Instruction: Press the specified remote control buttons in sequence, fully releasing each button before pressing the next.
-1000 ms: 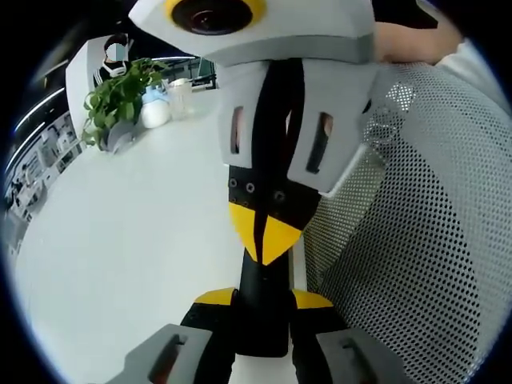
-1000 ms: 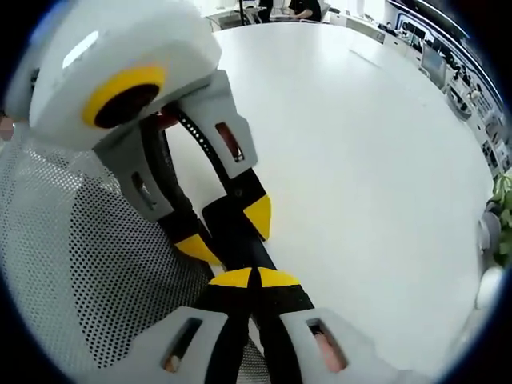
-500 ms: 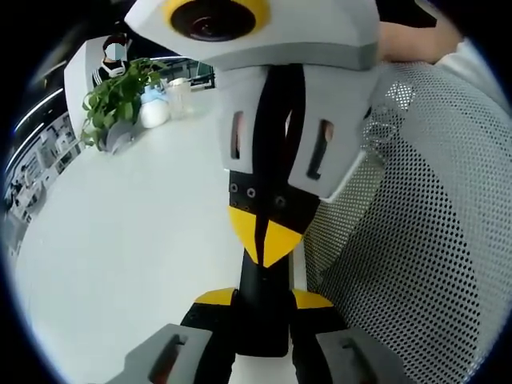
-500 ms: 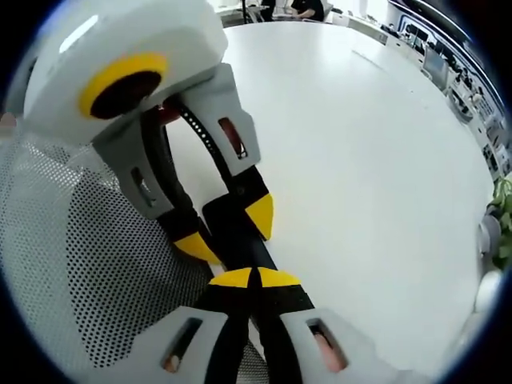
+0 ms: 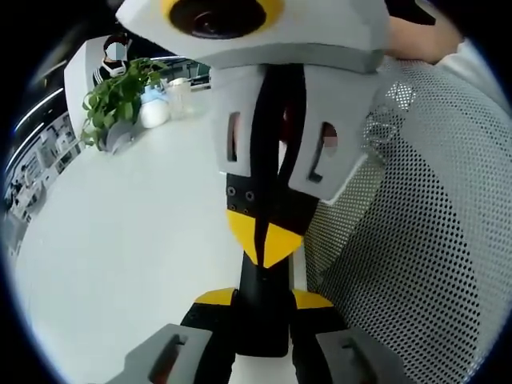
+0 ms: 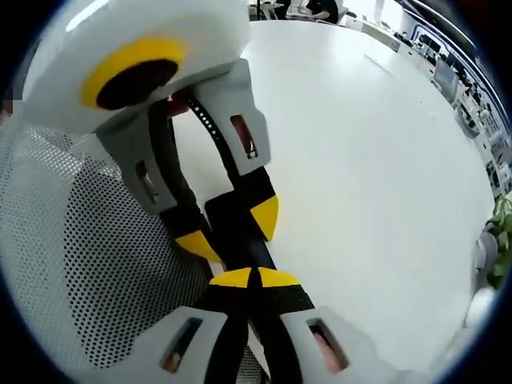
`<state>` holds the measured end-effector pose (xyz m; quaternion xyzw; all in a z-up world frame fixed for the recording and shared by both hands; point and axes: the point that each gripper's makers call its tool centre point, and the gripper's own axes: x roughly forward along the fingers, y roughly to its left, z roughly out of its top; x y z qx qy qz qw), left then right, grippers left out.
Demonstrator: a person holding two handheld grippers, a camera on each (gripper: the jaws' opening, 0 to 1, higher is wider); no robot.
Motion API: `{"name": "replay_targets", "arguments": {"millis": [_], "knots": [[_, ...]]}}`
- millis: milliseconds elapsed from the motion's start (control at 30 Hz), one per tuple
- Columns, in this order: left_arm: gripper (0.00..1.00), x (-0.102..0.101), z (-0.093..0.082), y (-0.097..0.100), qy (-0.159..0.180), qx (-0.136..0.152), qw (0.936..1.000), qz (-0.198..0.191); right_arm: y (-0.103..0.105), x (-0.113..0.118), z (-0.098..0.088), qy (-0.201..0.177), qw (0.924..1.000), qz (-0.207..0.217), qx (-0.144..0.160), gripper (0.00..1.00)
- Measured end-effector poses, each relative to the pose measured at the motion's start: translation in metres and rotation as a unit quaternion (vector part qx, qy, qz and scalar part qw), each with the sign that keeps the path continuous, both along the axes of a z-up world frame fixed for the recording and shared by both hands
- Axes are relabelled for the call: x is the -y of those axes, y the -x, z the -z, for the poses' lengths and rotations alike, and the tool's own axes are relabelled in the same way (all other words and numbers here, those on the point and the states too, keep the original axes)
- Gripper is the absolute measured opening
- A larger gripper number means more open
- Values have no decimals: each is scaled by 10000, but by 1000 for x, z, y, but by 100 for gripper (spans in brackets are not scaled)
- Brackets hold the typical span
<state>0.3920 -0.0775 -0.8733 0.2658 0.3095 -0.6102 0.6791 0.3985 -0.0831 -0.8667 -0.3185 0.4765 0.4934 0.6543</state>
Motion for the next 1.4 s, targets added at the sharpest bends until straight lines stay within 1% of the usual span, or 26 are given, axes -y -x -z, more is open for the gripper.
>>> {"name": "replay_targets", "arguments": {"millis": [67, 133, 233, 300, 333, 400, 567, 967, 1167, 1267, 1400], "knots": [[25, 0, 0, 0, 16, 0, 10000, -17, 0, 0, 1, 86, 10000, -14, 11, 0], [25, 0, 0, 0, 21, -6, 10000, -19, 1, 0, 1, 181, 9998, 80, 60, 0], [25, 0, 0, 0, 24, -10, 10000, -20, 2, 1, 1, 239, 9994, -39, 230, 0], [25, 0, 0, 0, 25, -12, 10000, -22, 1, 2, 0, 194, 9995, -105, 244, 0], [25, 0, 0, 0, 31, -18, 10000, -29, 1, 2, 0, 153, 9996, -83, 229, 0], [25, 0, 0, 0, 51, -34, 10000, -44, 0, 2, 0, 14, 9999, 93, 145, 0], [25, 0, 0, 0, 48, -33, 10000, -33, 0, 3, -1, -184, 9997, 118, 72, 0], [25, 0, -1, 0, 117, -57, 9999, -71, 0, 2, 0, -239, 9994, 236, -115, 0], [25, -2, -1, -1, 126, -86, 9999, -22, -2, 3, 0, -378, 9974, 522, -311, 0], [25, -3, -1, 0, 135, -101, 9998, -45, -1, 3, 0, -401, 9971, 555, -327, 0], [25, -3, -1, -1, 123, -99, 9999, -39, 0, 2, 0, -387, 9980, 445, -247, 0]]}}
